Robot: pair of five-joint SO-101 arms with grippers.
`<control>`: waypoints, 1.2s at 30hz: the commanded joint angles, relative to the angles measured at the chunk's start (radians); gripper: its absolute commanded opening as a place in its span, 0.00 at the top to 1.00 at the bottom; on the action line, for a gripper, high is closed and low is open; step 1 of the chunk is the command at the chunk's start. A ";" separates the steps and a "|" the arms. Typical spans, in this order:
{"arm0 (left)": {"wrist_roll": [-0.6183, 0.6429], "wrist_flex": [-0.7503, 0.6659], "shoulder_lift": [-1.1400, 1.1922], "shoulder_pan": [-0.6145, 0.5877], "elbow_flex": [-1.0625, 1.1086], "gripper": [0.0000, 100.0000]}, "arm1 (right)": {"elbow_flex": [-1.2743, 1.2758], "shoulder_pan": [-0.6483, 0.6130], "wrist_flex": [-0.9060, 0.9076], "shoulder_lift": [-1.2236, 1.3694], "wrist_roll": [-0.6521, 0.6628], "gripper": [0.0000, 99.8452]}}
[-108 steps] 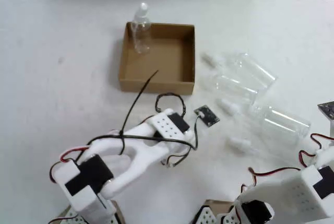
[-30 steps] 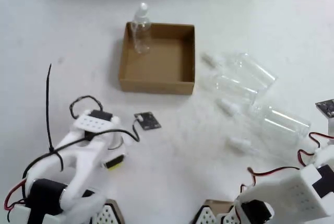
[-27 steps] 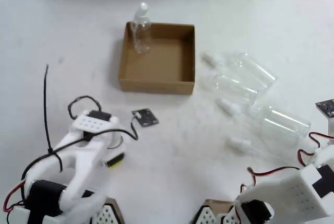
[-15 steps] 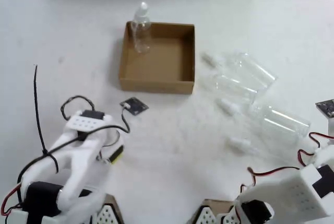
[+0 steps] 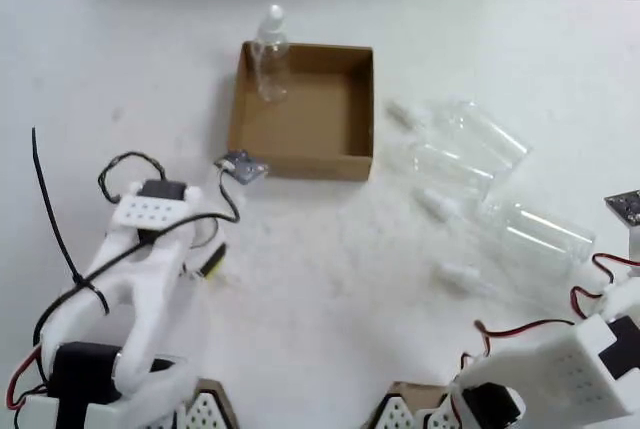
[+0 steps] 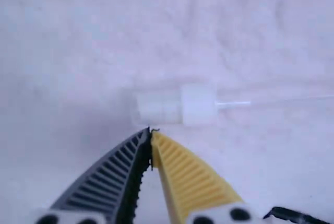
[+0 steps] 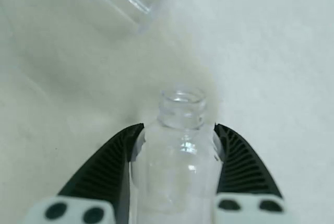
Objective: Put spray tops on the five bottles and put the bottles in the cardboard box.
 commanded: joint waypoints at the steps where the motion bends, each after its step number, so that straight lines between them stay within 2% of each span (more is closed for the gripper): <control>1: 0.012 -0.063 0.004 -0.015 -0.025 0.98 | -0.028 -0.013 -0.007 -0.013 0.006 0.92; 8: 0.037 -0.083 0.002 0.061 0.069 0.98 | -0.029 -0.022 -0.007 -0.012 0.006 0.92; 12: 0.193 -0.123 0.002 0.119 0.083 0.98 | -0.026 -0.028 -0.007 -0.008 0.005 0.92; 18: 0.413 -0.321 0.002 0.124 0.091 0.98 | -0.026 -0.018 -0.007 -0.008 0.005 0.92; 36: 0.784 -0.508 -0.008 0.136 0.081 0.98 | -0.028 -0.012 -0.008 -0.008 0.006 0.92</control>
